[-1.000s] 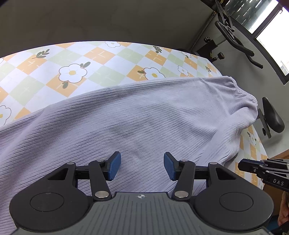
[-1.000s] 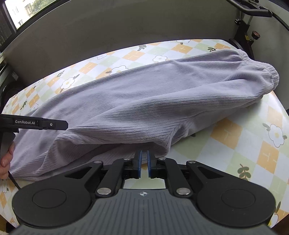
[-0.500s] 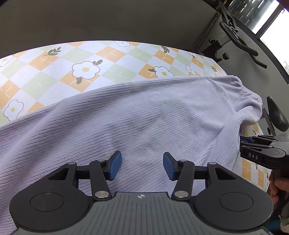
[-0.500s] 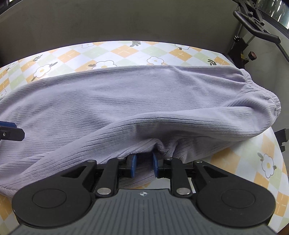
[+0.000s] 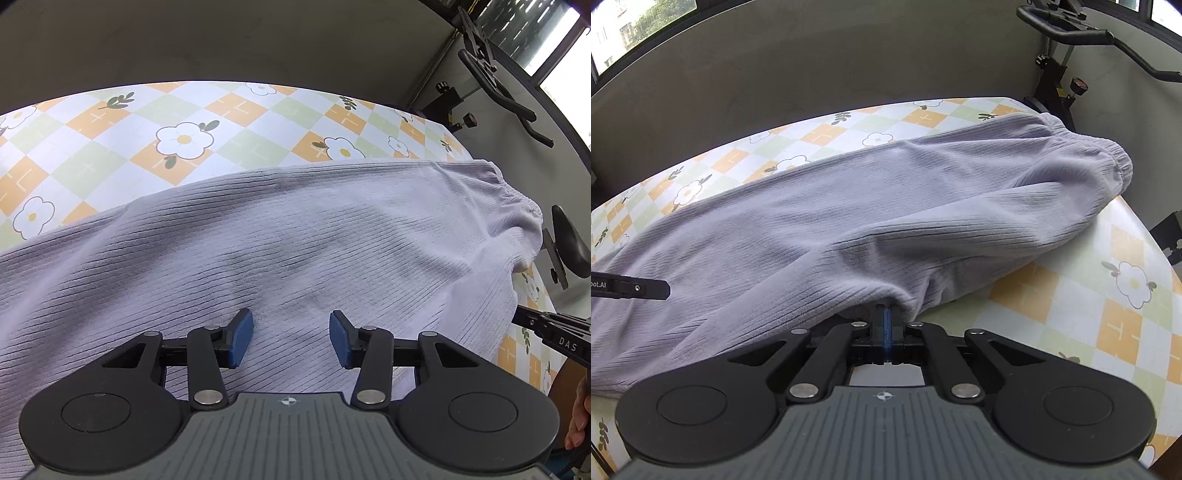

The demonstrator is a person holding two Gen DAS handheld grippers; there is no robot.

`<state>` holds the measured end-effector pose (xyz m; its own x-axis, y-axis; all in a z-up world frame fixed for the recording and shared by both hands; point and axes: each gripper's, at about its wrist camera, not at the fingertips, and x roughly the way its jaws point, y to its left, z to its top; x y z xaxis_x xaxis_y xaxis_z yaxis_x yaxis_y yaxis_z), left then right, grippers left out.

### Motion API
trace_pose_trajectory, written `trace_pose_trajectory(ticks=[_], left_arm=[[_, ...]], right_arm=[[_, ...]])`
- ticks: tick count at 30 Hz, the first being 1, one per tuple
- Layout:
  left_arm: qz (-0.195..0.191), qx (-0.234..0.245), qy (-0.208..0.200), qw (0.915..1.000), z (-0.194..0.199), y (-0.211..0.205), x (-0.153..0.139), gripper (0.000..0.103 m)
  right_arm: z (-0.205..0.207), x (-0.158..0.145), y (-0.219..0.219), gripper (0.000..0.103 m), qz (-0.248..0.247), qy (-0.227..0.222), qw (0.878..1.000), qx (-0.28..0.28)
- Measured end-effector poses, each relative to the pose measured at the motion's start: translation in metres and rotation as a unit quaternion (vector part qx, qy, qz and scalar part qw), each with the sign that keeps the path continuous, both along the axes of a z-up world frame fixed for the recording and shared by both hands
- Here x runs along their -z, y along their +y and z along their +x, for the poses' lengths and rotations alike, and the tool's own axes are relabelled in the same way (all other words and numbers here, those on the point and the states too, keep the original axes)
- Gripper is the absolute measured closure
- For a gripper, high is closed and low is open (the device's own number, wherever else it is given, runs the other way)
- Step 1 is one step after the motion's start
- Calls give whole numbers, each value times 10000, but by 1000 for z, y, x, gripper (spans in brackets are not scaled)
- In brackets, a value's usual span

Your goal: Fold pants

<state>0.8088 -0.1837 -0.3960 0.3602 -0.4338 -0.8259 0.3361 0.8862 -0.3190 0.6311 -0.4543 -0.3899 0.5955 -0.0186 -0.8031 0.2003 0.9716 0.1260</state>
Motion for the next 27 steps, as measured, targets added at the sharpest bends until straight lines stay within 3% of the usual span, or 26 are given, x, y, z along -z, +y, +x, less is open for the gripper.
trace_pose_trajectory(ticks=[6, 11, 19, 21, 22, 23, 25, 27], left_arm=[[136, 43, -66, 9999, -2, -6, 0, 55], [192, 0, -42, 9998, -1, -9, -1, 54], [288, -96, -67, 9995, -1, -15, -1, 55], [281, -131, -64, 9995, -2, -15, 0, 55], [280, -134, -68, 9995, -2, -15, 0, 55], [284, -131, -74, 9995, -2, -15, 0, 55], [290, -126, -81, 9995, -2, -15, 0, 55], [272, -152, -62, 9995, -2, -14, 0, 55]], right_arm=[[-14, -6, 2, 102, 170, -88, 9996, -212], [10, 0, 13, 82, 66, -208, 9992, -347], [49, 29, 29, 66, -427, 196, 9958, -790], [50, 30, 33, 66, -576, 214, 9947, -830], [49, 30, 33, 70, -571, 207, 9950, -795], [48, 29, 31, 82, -545, 179, 9957, -724], [42, 24, 26, 89, -463, 108, 9971, -599], [27, 12, 20, 90, -368, -135, 9980, -491]])
